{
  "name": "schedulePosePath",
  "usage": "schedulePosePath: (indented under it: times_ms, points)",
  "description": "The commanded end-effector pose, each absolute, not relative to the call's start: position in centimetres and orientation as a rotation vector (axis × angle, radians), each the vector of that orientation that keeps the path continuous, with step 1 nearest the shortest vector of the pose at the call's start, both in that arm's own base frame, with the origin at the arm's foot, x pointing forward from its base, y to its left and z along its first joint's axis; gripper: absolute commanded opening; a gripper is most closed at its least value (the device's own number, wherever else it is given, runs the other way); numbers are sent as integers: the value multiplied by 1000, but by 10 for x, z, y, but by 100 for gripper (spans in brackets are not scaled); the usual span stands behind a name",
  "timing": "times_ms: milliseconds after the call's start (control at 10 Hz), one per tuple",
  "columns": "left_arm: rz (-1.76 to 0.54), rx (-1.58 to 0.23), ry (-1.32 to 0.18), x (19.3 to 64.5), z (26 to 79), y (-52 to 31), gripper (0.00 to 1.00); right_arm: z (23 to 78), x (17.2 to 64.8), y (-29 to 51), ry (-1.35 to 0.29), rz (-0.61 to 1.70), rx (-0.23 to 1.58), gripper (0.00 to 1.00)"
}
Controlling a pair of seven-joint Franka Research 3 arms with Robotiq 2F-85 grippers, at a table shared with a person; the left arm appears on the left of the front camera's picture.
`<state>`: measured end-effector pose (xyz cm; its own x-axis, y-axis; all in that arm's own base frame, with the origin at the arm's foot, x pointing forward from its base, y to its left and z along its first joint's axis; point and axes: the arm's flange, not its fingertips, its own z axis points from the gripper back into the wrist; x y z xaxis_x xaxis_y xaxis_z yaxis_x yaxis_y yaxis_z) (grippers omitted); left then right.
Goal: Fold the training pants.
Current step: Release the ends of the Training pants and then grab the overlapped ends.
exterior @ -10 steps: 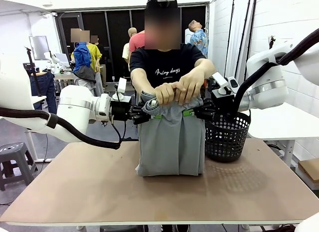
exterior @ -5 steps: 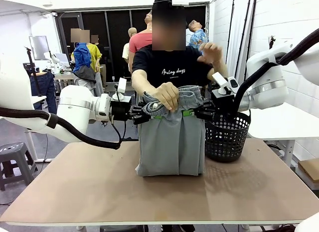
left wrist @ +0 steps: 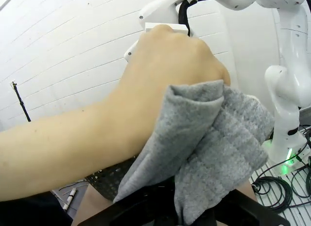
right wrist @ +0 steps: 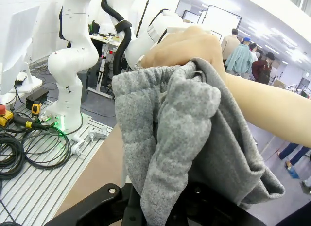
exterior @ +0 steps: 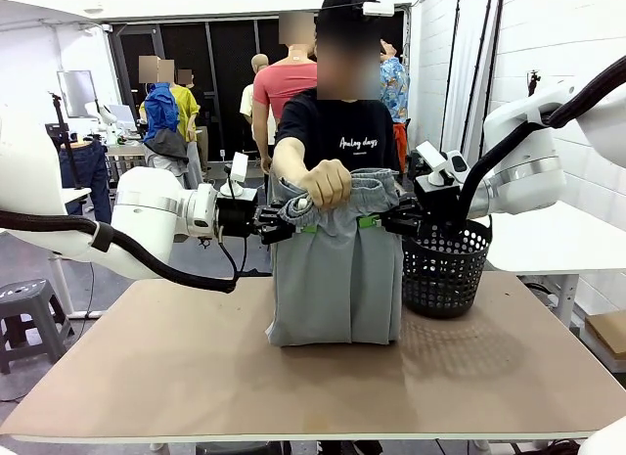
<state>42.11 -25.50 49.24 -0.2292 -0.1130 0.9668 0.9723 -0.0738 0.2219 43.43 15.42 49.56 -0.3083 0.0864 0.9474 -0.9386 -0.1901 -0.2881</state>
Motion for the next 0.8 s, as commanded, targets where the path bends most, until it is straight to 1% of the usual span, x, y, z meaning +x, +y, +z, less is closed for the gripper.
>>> schedulePosePath:
  times_ms: [0, 700]
  points:
    - [-1472, -1035, -1262, 421, 496, -256, 0, 495, 433, 155, -1262, 1624, 1091, 0]
    - [-1472, -1035, -1262, 421, 496, -256, 0, 495, 433, 155, -1262, 1624, 1091, 0]
